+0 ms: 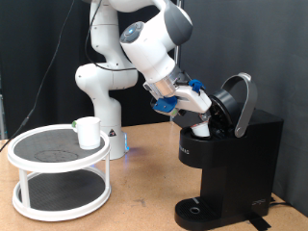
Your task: Make a cup of coffee with the keurig machine
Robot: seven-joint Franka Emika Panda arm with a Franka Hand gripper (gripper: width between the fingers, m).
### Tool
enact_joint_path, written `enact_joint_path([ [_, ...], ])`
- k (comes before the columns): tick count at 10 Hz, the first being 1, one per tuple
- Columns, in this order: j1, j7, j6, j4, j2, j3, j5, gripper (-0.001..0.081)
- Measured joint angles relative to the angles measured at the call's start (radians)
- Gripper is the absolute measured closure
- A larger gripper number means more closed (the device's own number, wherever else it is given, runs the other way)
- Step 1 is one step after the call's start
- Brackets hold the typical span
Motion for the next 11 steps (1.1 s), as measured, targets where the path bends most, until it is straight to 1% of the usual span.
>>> enact_joint_path([
  [6, 0.000, 0.011, 0.040, -0.001, 0.039, 0.003, -0.005, 0.0072],
  [7, 0.001, -0.008, 0.051, -0.001, 0.040, 0.003, 0.020, 0.0072],
  [9, 0.000, -0.092, 0.078, -0.007, 0.021, -0.002, 0.112, 0.0072],
  [10, 0.000, -0.078, 0.075, -0.007, 0.024, -0.001, 0.093, 0.0072],
  [11, 0.000, -0.081, 0.079, -0.007, 0.023, -0.002, 0.116, 0.0072],
])
